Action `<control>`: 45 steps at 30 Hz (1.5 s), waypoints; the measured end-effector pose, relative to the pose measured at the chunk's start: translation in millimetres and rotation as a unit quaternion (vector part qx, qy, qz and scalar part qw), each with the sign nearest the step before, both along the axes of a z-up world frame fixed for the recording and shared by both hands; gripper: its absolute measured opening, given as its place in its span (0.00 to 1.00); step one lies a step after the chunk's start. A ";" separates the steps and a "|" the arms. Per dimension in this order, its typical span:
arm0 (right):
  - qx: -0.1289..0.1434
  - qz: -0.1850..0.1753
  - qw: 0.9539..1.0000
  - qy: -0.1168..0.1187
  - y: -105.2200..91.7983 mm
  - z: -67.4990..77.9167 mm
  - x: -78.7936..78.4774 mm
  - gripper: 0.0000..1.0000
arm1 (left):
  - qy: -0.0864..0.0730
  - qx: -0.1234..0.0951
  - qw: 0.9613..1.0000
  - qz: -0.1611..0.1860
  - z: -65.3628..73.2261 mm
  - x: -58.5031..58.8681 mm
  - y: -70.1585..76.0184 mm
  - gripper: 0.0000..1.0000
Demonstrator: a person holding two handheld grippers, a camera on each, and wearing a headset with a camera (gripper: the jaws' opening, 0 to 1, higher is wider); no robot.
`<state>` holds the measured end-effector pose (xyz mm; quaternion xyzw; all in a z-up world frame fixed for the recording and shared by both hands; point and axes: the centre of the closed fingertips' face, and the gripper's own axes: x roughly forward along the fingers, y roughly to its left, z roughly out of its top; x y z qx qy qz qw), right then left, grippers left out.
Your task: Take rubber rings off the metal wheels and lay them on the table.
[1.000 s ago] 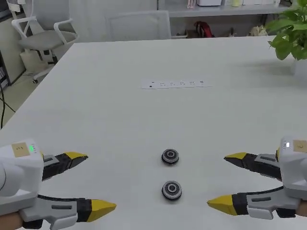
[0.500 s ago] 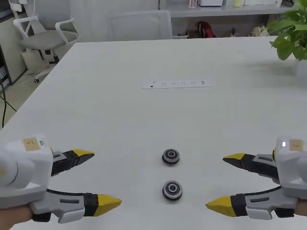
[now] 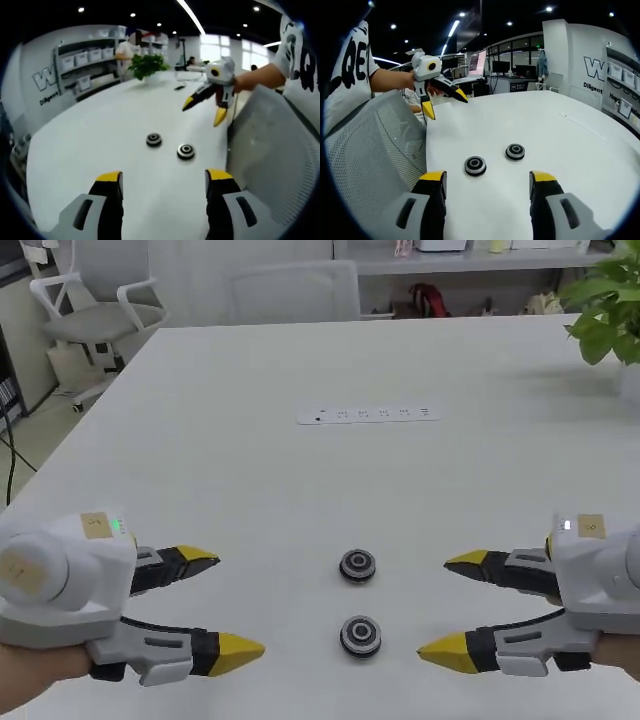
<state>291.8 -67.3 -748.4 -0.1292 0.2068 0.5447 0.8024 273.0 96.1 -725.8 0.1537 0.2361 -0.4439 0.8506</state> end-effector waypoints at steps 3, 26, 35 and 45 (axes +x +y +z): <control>-0.003 0.007 1.000 -0.002 2.7 -0.9 1.5 0.62 | 0.001 -0.001 1.000 -0.004 -0.4 3.7 -3.6 0.66; -0.031 0.049 0.998 0.013 22.7 -27.5 3.8 0.48 | 0.047 -0.006 0.997 -0.066 -23.4 14.2 -52.0 0.58; -0.032 0.061 0.997 0.021 28.5 -33.5 2.2 0.43 | 0.059 0.012 0.994 -0.095 -36.2 9.1 -69.1 0.56; -0.041 0.077 0.996 0.032 35.0 -41.8 -1.8 0.40 | 0.074 0.008 0.992 -0.106 -44.0 8.3 -83.4 0.51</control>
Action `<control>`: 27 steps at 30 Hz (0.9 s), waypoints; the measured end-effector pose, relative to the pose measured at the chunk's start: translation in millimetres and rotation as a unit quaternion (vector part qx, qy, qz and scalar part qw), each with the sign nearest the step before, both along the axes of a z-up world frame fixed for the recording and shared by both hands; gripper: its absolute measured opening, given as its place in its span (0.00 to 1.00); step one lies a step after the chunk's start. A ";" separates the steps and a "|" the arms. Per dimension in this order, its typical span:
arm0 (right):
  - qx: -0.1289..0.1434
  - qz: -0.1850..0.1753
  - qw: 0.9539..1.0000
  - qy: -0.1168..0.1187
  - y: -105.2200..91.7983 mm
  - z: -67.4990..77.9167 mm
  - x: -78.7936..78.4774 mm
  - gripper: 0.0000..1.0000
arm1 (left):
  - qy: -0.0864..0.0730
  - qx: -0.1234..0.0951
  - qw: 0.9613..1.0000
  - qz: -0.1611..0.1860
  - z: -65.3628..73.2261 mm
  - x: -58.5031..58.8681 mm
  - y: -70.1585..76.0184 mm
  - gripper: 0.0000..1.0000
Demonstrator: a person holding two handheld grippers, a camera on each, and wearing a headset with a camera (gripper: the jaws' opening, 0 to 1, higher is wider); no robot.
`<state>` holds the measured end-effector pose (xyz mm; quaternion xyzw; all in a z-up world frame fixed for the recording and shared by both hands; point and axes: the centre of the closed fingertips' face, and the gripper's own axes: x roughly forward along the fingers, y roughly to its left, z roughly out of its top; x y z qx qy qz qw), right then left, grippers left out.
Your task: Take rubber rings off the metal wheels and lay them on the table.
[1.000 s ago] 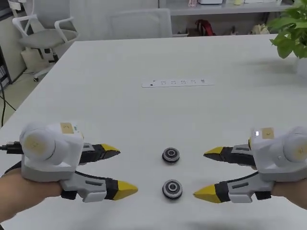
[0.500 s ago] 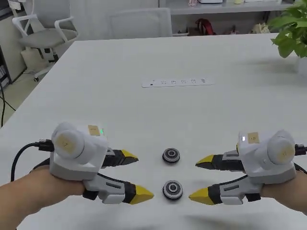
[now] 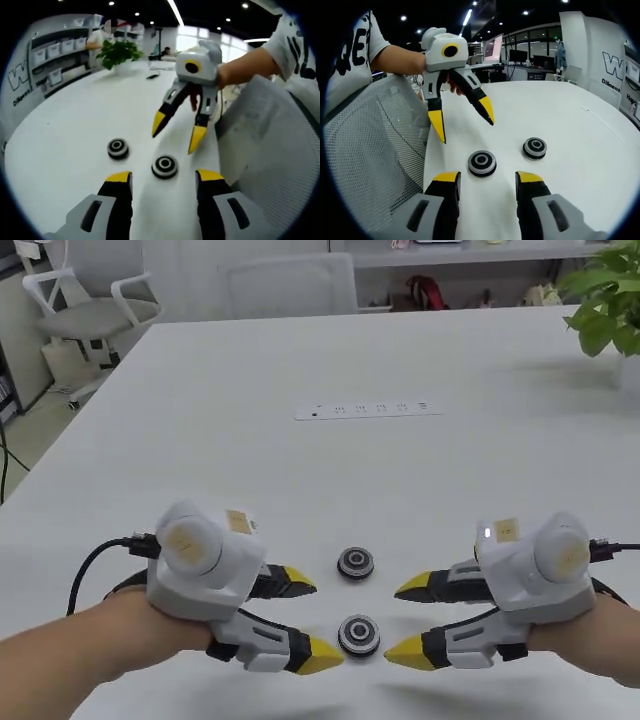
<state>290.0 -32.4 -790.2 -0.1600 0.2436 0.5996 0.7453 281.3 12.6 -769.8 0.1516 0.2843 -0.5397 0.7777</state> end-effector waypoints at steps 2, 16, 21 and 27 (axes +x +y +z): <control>-0.002 0.003 1.000 0.000 1.0 -1.4 -1.0 0.40 | 0.002 -0.002 1.000 0.002 -0.5 0.7 -1.6 0.50; -0.016 0.027 0.999 0.006 7.6 -9.8 -6.0 0.38 | 0.020 0.000 1.000 -0.007 -15.5 -4.6 -15.8 0.39; -0.020 0.028 0.999 0.012 6.3 -13.5 -6.5 0.37 | 0.022 -0.001 1.000 -0.009 -17.3 -5.3 -19.9 0.34; -0.020 0.029 0.999 0.016 7.2 -15.0 -7.4 0.37 | 0.020 -0.007 1.000 -0.005 -17.8 -2.9 -24.9 0.30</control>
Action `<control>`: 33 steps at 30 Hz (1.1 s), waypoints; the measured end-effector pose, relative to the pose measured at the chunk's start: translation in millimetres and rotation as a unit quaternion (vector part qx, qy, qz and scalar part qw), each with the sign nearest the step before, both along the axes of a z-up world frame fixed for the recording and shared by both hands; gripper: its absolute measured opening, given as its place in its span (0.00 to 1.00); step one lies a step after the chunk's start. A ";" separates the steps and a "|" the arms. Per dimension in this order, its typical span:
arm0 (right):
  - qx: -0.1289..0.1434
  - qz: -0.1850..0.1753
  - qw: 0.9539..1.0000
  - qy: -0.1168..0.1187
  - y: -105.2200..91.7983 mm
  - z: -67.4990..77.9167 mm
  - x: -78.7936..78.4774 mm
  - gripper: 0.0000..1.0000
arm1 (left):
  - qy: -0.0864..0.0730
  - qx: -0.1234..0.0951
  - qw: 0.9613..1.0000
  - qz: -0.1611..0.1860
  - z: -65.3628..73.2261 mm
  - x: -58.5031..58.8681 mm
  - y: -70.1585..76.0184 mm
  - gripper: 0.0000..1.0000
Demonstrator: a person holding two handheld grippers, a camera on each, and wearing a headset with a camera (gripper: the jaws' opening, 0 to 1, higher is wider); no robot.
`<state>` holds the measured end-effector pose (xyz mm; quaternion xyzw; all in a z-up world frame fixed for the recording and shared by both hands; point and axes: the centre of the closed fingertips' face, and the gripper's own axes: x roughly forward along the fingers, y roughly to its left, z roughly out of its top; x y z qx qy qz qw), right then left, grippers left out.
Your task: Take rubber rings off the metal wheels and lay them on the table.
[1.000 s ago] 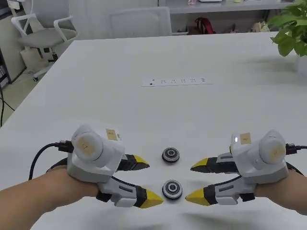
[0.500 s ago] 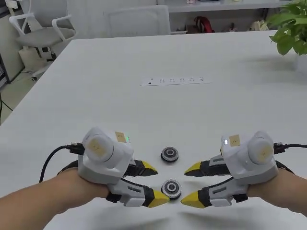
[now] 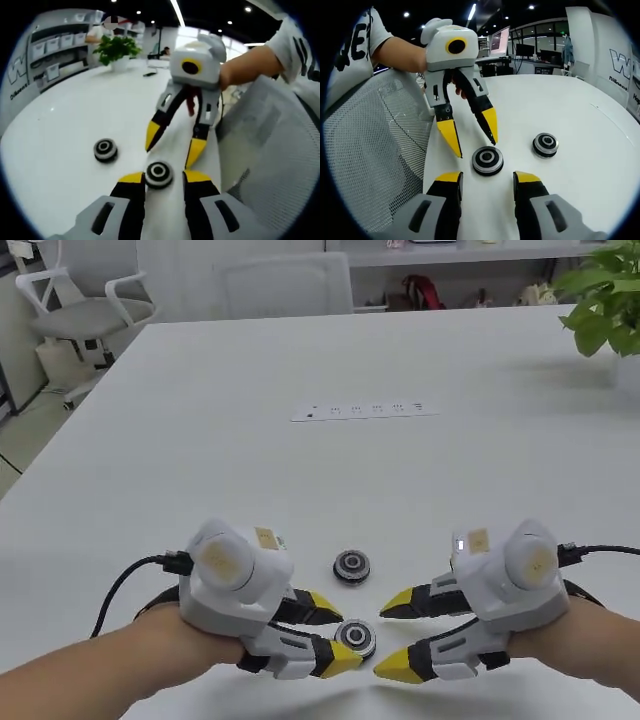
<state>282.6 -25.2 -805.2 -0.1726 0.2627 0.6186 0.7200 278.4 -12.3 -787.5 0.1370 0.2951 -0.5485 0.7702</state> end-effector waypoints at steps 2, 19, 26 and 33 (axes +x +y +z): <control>-0.001 0.002 1.000 0.001 0.4 -0.8 -1.1 0.37 | 0.003 -0.001 1.000 0.000 -0.8 -0.2 -2.5 0.29; 0.000 0.009 1.000 0.005 5.0 -3.7 -4.4 0.36 | -0.049 0.024 0.998 -0.005 -9.5 5.3 -7.9 0.17; 0.004 0.008 1.000 0.006 10.5 -4.6 -4.0 0.33 | -0.050 0.018 0.999 0.011 -9.4 7.7 -6.3 0.14; 0.023 -0.016 0.999 0.015 15.6 0.8 1.2 0.29 | -0.053 0.017 0.998 0.015 -9.1 7.3 -6.2 0.14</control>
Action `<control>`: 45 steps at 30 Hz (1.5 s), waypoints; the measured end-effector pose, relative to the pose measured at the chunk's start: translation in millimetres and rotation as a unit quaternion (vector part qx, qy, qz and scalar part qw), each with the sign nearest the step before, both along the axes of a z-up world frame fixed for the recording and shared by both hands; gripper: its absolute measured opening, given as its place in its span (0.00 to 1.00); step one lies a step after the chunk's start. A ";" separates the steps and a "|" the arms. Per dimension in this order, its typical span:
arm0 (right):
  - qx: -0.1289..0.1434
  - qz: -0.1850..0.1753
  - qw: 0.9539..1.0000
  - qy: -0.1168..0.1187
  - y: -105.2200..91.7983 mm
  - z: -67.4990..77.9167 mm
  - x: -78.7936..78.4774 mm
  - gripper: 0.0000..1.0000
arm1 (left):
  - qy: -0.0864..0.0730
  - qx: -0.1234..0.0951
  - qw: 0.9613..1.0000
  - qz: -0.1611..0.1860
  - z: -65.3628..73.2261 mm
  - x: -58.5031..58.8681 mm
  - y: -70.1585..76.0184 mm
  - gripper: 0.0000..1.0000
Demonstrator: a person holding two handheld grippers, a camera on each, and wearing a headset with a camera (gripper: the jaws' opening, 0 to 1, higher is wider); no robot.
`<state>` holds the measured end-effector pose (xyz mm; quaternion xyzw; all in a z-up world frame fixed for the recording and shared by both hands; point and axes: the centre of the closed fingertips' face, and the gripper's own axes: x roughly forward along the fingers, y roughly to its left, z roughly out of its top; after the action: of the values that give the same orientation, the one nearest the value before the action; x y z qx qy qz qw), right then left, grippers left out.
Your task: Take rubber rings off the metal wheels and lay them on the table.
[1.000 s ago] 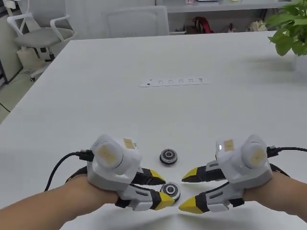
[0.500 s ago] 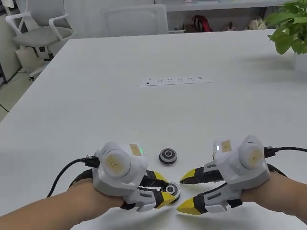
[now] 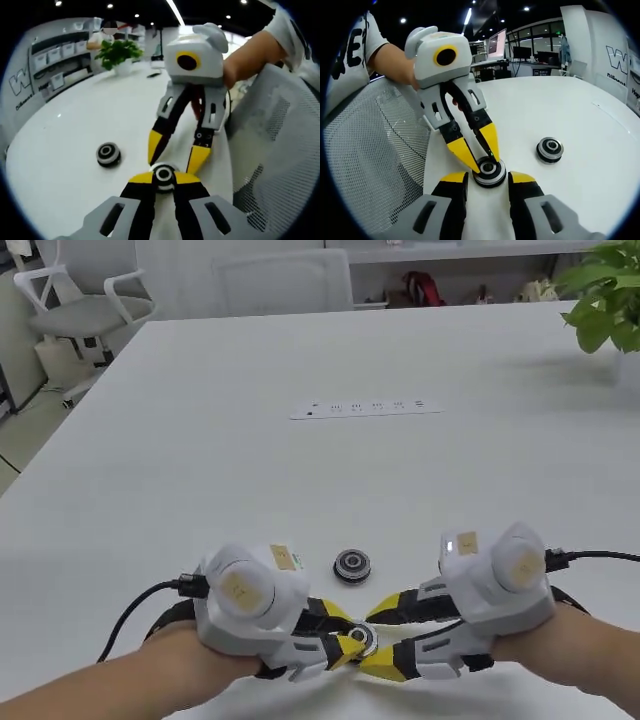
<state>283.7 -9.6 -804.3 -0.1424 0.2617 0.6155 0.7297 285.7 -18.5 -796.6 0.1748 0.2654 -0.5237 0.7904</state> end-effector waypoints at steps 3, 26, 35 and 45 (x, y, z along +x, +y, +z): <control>0.005 -0.004 1.000 0.006 2.3 -0.9 -0.9 0.28 | 0.000 0.000 1.000 0.002 0.3 0.2 0.3 0.13; -0.016 -0.012 1.000 -0.009 -8.0 -4.8 -1.1 0.19 | -0.006 0.002 1.000 0.005 0.6 0.1 -0.5 0.13; -0.028 -0.010 0.999 -0.014 -11.3 -6.0 0.1 0.15 | -0.005 0.001 1.000 0.008 0.7 0.7 -0.1 0.13; -0.035 -0.009 0.999 -0.017 -11.7 -7.0 0.5 0.13 | -0.006 0.002 1.000 0.008 0.4 0.8 0.6 0.13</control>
<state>284.2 -21.3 -811.3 -0.1763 0.2716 0.5972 0.7339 286.5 -17.9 -796.2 0.1774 0.2630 -0.5159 0.7957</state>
